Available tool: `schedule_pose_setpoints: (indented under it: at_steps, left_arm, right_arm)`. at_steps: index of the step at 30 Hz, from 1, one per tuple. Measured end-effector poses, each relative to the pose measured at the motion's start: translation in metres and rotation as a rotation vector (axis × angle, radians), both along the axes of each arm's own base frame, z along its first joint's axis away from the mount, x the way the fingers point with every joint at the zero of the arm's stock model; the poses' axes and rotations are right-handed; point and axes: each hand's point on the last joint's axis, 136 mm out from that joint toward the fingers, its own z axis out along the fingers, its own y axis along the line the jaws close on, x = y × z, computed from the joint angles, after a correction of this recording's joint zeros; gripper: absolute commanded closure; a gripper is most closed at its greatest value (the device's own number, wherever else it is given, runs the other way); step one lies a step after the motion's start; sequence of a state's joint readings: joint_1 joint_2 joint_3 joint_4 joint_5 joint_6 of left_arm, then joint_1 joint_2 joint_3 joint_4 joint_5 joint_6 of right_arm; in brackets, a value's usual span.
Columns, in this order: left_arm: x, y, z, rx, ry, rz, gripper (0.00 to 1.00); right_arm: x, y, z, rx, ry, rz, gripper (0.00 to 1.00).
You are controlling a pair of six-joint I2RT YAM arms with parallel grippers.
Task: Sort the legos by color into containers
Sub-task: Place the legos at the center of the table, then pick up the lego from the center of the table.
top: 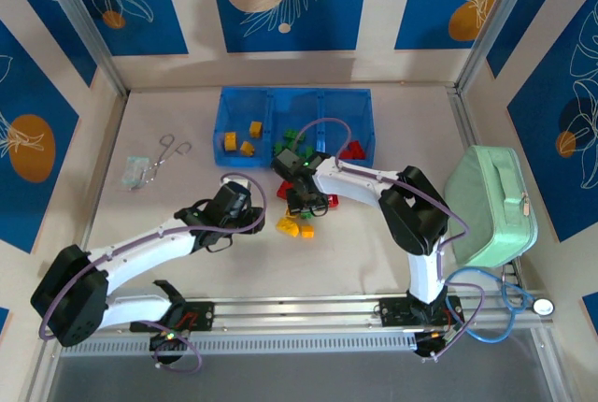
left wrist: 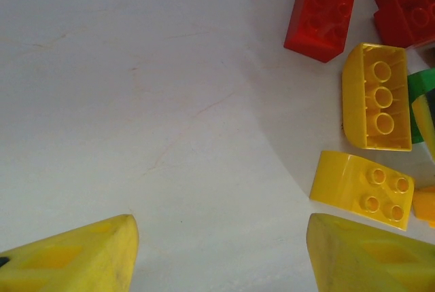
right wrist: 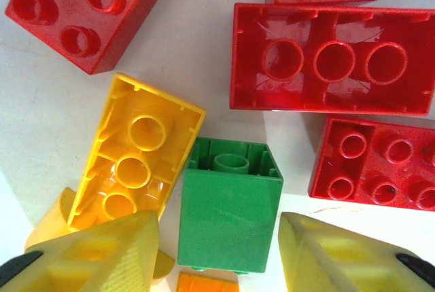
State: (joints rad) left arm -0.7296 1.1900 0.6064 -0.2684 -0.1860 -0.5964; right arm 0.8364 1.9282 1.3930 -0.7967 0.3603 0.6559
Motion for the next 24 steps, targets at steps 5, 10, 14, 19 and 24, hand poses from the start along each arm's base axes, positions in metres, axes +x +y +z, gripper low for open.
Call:
schedule_pose_setpoints:
  at_steps: [5,10,14,19,24]
  left_arm:
    - [-0.0001,0.0000,-0.0001,0.000,0.000,0.000,0.33]
    - [-0.0022,0.0021,-0.0030,0.004,0.005,0.001,0.33]
    - [-0.0038,0.0034,-0.0055,0.009,0.010,0.001,0.34]
    - [-0.0039,0.0036,-0.0058,0.009,0.010,0.001,0.33]
    - [-0.0039,0.0036,-0.0055,0.008,0.009,0.001,0.34]
  right_arm:
    - [0.0020,-0.0033,-0.0009,-0.003,0.000,-0.013,0.57]
    - [0.0016,-0.0080,-0.0045,-0.011,0.007,-0.019,0.59]
    - [0.0007,-0.0090,-0.0066,-0.013,0.009,-0.020,0.61]
    - [0.0014,-0.0077,-0.0072,-0.007,0.007,-0.018,0.68]
    - [0.0015,-0.0088,-0.0036,-0.009,-0.002,-0.019,0.71]
